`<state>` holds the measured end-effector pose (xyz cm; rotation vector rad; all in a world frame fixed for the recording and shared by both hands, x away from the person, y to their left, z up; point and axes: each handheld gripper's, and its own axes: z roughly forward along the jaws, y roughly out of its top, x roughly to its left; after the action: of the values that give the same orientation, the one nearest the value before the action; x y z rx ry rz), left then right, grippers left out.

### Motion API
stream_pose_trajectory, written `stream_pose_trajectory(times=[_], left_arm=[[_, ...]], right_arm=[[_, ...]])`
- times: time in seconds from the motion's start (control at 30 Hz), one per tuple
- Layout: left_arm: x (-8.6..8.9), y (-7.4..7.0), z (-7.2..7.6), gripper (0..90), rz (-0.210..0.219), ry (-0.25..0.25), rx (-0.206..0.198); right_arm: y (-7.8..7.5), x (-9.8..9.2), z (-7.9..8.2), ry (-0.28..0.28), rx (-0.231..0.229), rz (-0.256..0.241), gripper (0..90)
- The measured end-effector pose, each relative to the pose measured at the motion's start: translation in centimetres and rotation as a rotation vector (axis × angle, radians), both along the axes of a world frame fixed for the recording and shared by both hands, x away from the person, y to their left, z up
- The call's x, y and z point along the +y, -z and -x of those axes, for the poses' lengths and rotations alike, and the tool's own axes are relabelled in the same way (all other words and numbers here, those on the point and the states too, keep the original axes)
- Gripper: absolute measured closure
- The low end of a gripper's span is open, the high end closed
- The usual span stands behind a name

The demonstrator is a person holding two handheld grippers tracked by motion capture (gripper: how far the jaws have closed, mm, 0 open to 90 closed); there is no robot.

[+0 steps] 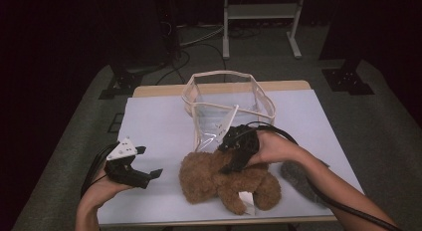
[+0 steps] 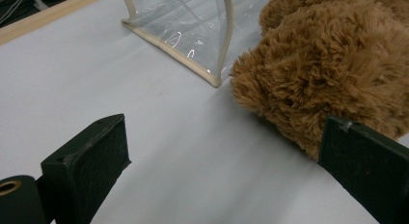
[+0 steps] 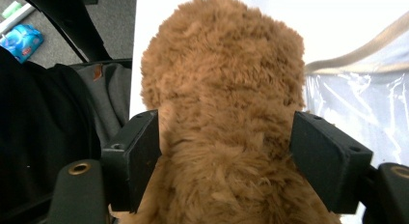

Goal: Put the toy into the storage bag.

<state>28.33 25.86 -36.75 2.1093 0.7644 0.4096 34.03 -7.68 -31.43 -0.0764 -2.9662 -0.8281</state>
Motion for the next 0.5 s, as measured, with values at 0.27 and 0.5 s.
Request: stream_pose_trajectory(times=[0.27, 0.5], left_arm=[[-0.2, 0.1, -0.1, 3.0, -0.006, 0.008, 0.005], [-0.2, 0.2, -0.1, 3.0, -0.005, 0.008, 0.011]], right_arm=[[1.0, -0.1, 0.0, 0.017, 0.002, 0.028, 23.5], [2.1, -0.3, 0.0, 0.036, 0.001, 0.057, 19.9]])
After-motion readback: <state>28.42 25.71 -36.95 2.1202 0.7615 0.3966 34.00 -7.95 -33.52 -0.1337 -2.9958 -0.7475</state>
